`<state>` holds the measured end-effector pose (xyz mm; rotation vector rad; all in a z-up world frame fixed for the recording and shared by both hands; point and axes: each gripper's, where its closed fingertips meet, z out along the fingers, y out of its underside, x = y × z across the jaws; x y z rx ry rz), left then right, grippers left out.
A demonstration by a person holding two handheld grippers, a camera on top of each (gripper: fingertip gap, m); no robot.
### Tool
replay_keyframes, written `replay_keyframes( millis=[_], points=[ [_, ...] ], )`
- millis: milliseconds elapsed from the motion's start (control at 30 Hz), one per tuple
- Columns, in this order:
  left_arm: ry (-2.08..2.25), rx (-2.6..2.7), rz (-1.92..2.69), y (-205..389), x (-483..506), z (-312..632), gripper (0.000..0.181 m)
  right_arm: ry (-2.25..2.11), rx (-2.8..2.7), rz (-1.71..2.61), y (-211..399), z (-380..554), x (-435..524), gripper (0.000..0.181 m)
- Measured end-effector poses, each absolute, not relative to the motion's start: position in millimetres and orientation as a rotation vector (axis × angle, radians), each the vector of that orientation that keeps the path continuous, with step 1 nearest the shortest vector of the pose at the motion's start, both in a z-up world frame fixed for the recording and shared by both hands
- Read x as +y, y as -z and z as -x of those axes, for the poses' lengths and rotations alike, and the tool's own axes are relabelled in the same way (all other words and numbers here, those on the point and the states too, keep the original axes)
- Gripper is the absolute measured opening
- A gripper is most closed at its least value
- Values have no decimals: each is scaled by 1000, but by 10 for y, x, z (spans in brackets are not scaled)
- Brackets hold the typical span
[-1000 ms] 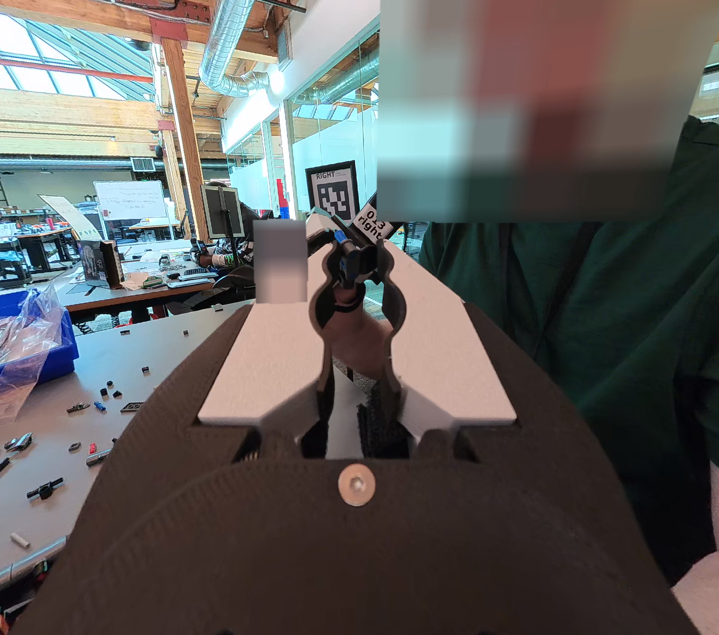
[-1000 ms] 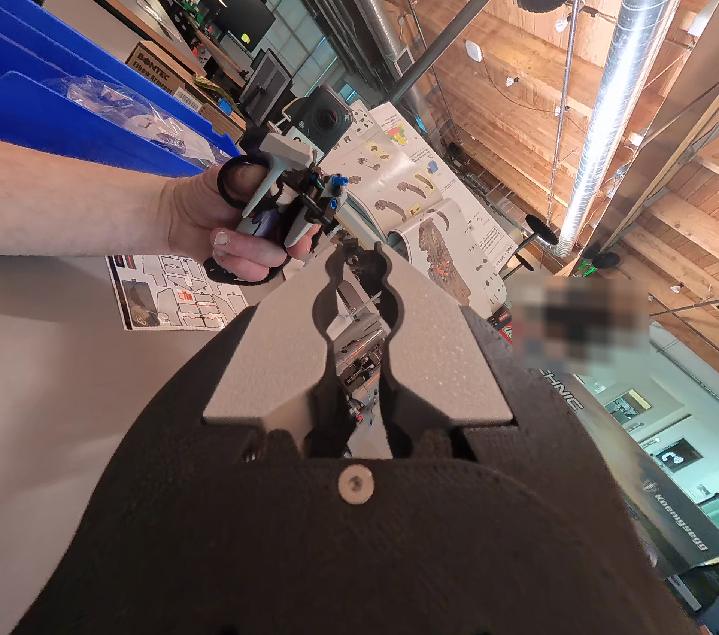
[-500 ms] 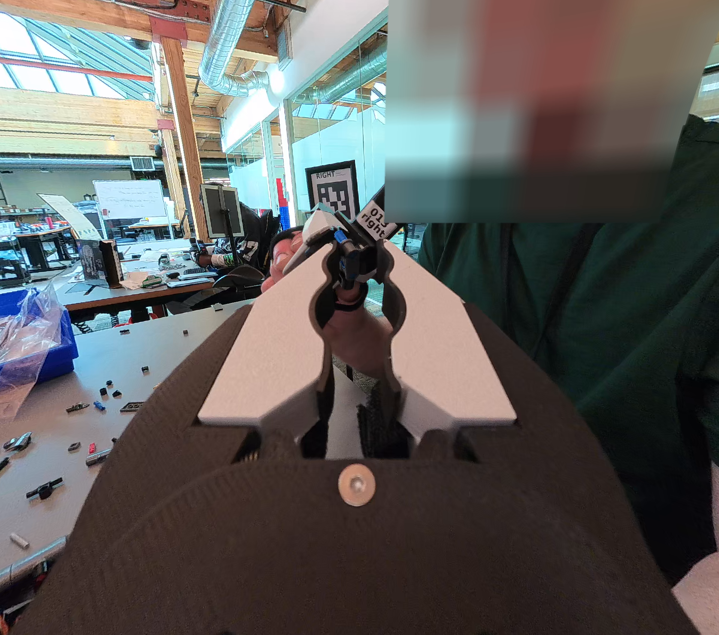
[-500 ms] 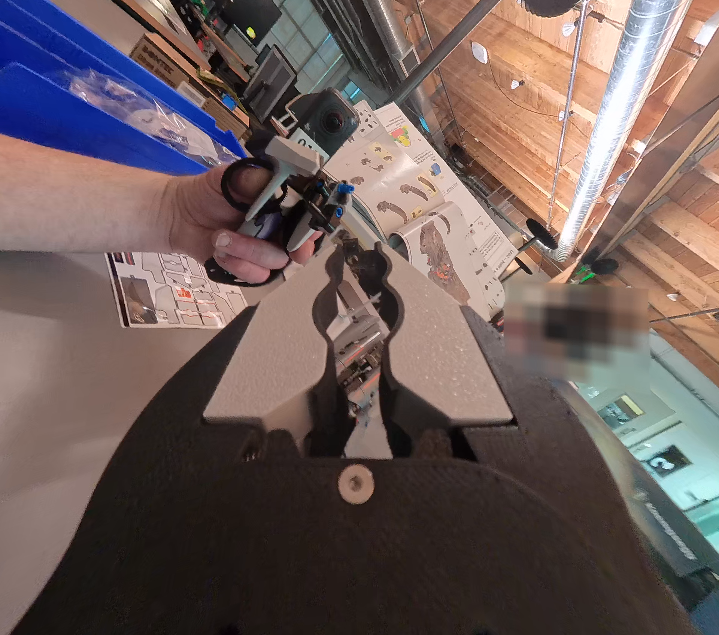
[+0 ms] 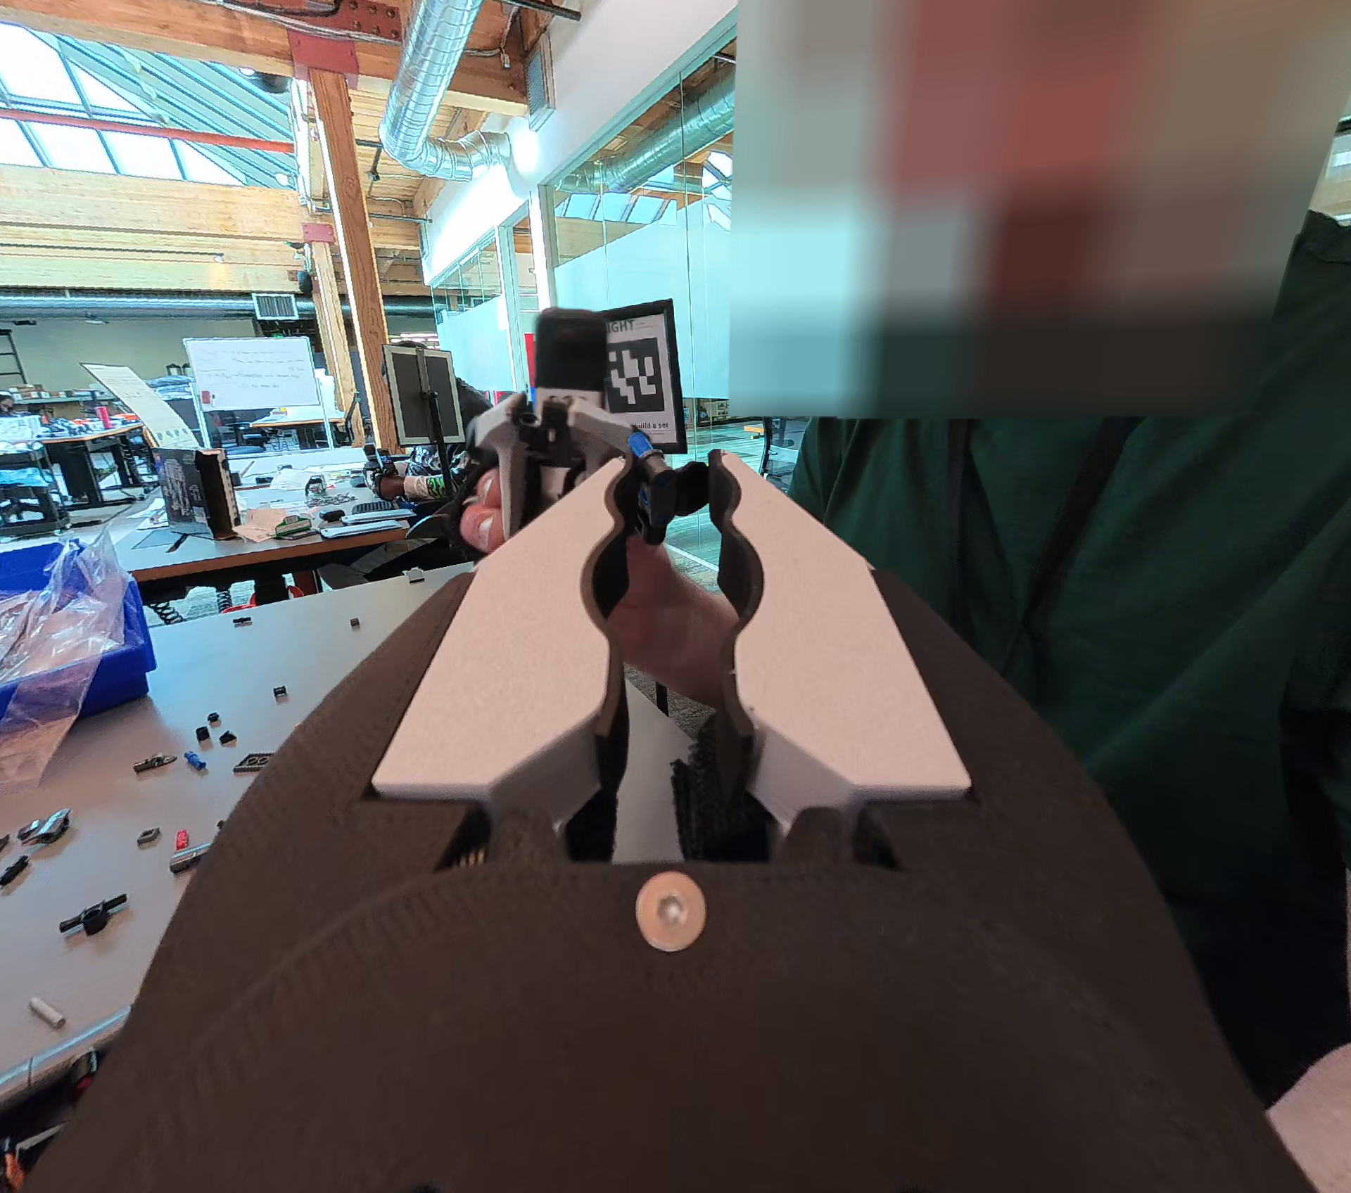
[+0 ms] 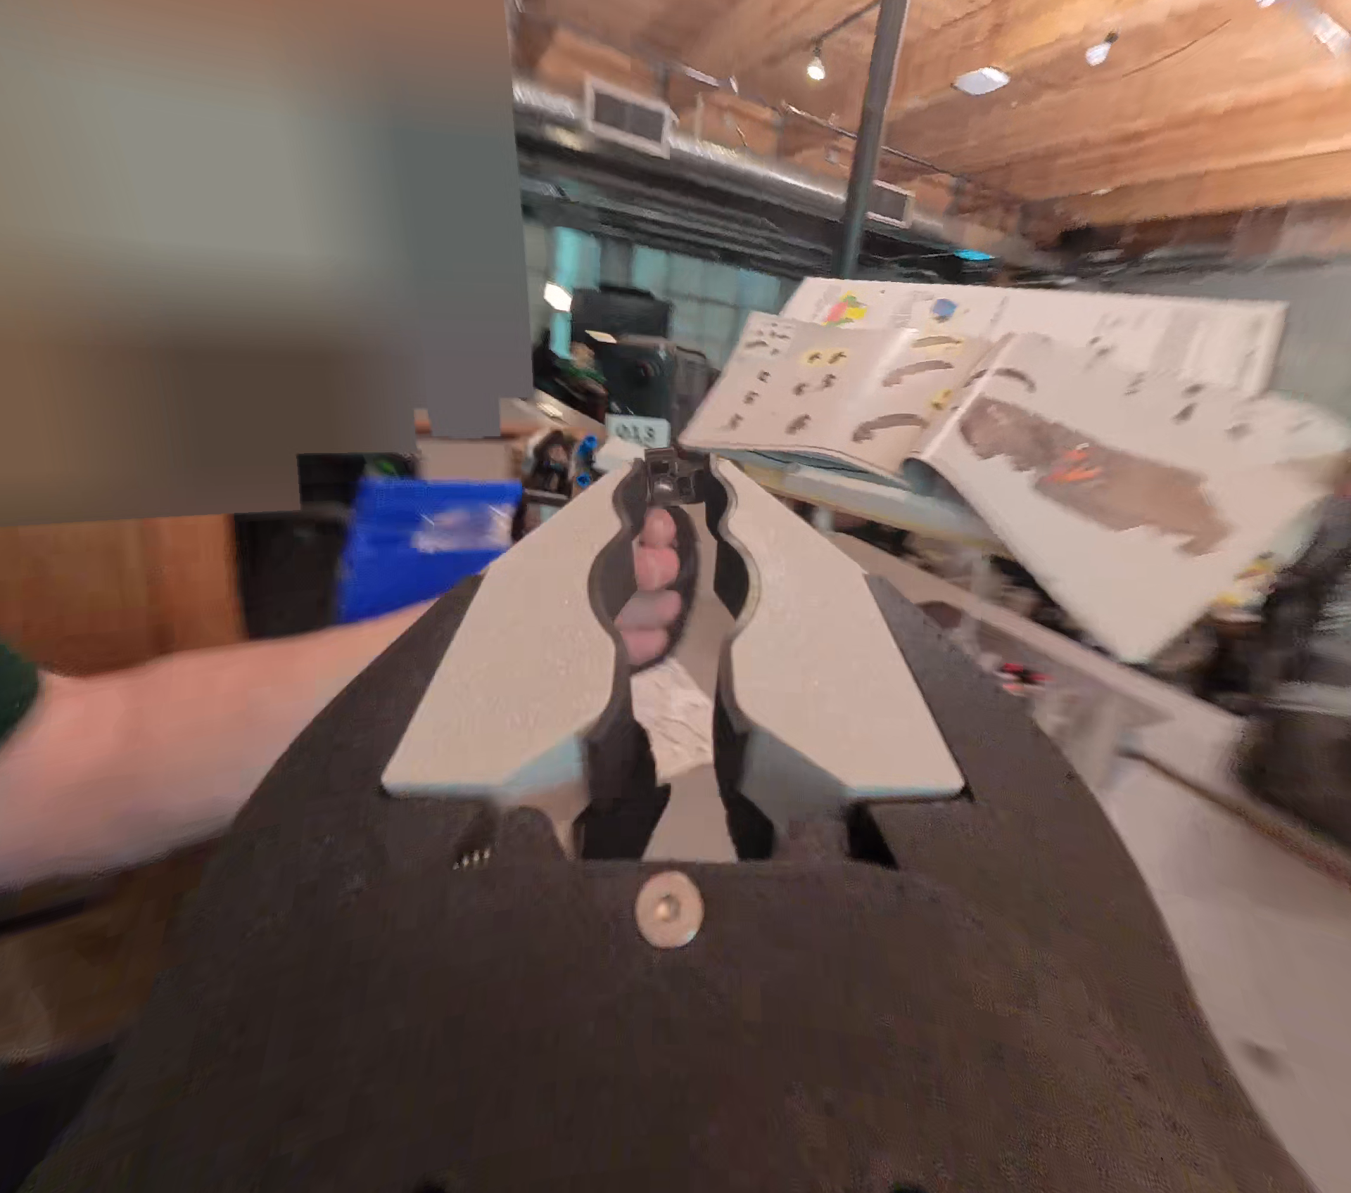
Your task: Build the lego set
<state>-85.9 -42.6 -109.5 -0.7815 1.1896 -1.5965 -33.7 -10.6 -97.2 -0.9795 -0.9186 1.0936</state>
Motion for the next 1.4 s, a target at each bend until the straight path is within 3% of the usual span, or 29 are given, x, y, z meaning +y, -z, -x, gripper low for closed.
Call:
replay_keyframes(
  millis=[133,267,500,1400],
  points=[
    [1596,1193,787,1102,-425,845,17,-1473,-800,964,900,204,-44,14],
    [1593,1198,793,1111,-424,832,17,-1522,-790,972,944,206,-11,14],
    [1594,1197,803,1125,-412,825,17,-1323,-861,1061,1075,114,102,14],
    [1592,1212,817,1151,-421,769,17,-388,-1196,1985,2863,-1742,405,14]
  ],
)
